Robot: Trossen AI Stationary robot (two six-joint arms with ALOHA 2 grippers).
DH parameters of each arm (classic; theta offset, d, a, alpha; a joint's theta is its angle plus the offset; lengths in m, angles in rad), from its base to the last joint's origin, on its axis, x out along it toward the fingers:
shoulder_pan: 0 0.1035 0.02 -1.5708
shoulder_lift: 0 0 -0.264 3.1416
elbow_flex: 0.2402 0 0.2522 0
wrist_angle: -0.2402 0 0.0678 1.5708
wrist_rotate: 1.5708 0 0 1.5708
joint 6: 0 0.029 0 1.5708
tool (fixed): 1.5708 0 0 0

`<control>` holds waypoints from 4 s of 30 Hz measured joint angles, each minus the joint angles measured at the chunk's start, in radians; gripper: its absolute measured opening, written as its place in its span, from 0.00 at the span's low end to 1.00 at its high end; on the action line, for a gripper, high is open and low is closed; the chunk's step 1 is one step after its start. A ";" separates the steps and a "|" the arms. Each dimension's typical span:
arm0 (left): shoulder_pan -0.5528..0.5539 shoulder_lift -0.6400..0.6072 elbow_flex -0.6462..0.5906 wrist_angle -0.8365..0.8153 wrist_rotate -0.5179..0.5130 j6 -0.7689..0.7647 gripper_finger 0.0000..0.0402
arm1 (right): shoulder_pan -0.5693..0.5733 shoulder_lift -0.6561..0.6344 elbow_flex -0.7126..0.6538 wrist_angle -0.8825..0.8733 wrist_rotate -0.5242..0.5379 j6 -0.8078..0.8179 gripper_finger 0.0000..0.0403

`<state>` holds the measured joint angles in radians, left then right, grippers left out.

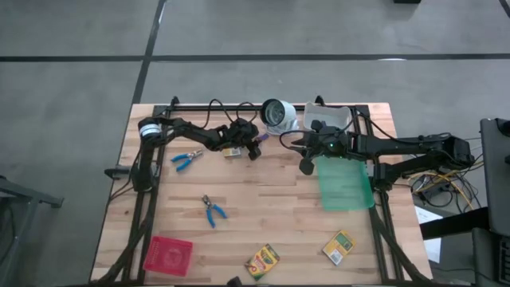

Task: Pick & Place School Supplies
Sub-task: Put the blue eraser into the gray bin

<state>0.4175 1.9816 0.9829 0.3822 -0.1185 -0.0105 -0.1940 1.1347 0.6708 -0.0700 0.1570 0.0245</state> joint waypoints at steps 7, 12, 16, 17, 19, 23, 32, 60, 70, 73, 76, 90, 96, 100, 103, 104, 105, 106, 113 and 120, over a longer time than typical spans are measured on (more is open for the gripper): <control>0.004 0.000 0.000 0.002 0.017 0.008 0.42 | 0.000 0.000 0.000 0.000 0.000 -0.001 0.17; 0.004 0.000 -0.001 0.000 0.055 0.021 0.42 | 0.000 0.000 0.000 0.000 0.000 -0.001 0.17; 0.004 0.000 0.000 -0.006 0.083 0.024 0.40 | 0.000 0.000 0.000 0.000 0.000 -0.001 0.17; 0.004 0.000 0.000 -0.007 0.083 0.024 0.39 | 0.000 0.000 0.000 0.000 0.000 -0.001 0.17; 0.004 0.000 0.000 -0.008 0.084 0.023 0.35 | 0.000 0.000 0.000 0.000 0.000 -0.001 0.17; 0.007 0.000 -0.003 -0.014 0.087 0.015 0.26 | 0.000 0.000 0.000 0.000 0.000 -0.001 0.17; 0.013 0.001 -0.005 -0.021 0.085 0.016 0.07 | 0.000 0.000 0.000 0.000 0.000 -0.001 0.17; 0.011 -0.069 -0.001 0.061 0.105 -0.006 0.03 | 0.000 0.000 0.000 0.000 0.000 -0.002 0.17; 0.012 -0.037 0.036 0.062 0.185 0.009 0.03 | 0.000 0.000 0.000 0.000 0.000 -0.002 0.17; 0.012 -0.027 0.048 0.037 0.176 0.000 0.02 | 0.000 0.000 0.000 0.000 0.000 -0.004 0.17; 0.012 -0.017 0.059 0.034 0.172 -0.010 0.01 | 0.000 0.000 0.000 0.001 0.000 -0.009 0.17; 0.022 0.053 0.094 0.006 0.133 -0.029 0.01 | 0.000 0.000 0.000 0.000 0.000 -0.010 0.17; 0.022 0.050 0.098 -0.042 0.123 -0.057 0.01 | 0.000 0.000 0.000 0.000 0.000 -0.010 0.17; 0.022 0.048 0.101 -0.075 0.123 -0.068 0.01 | 0.000 0.000 0.000 0.000 0.000 -0.010 0.17; 0.022 0.044 0.103 -0.115 0.123 -0.092 0.01 | 0.000 0.000 0.000 0.000 0.000 -0.010 0.17; 0.021 0.043 0.103 -0.126 0.123 -0.099 0.01 | 0.000 0.000 0.000 0.000 0.000 -0.010 0.17; 0.020 0.041 0.103 -0.139 0.126 -0.105 0.01 | 0.000 0.000 0.000 0.000 0.000 -0.010 0.17; 0.018 0.038 0.103 -0.150 0.128 -0.112 0.01 | 0.000 0.000 0.000 0.000 0.000 -0.010 0.17; -0.010 -0.001 0.098 -0.268 0.147 -0.151 0.02 | 0.000 0.000 -0.001 -0.002 0.000 -0.009 0.17; -0.049 -0.070 0.089 -0.396 0.158 -0.147 0.02 | 0.000 0.000 -0.002 -0.003 0.000 -0.006 0.17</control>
<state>0.3689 1.9112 1.0722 -0.0133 0.0395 -0.1578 -0.1944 1.1351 0.6689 -0.0731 0.1570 0.0185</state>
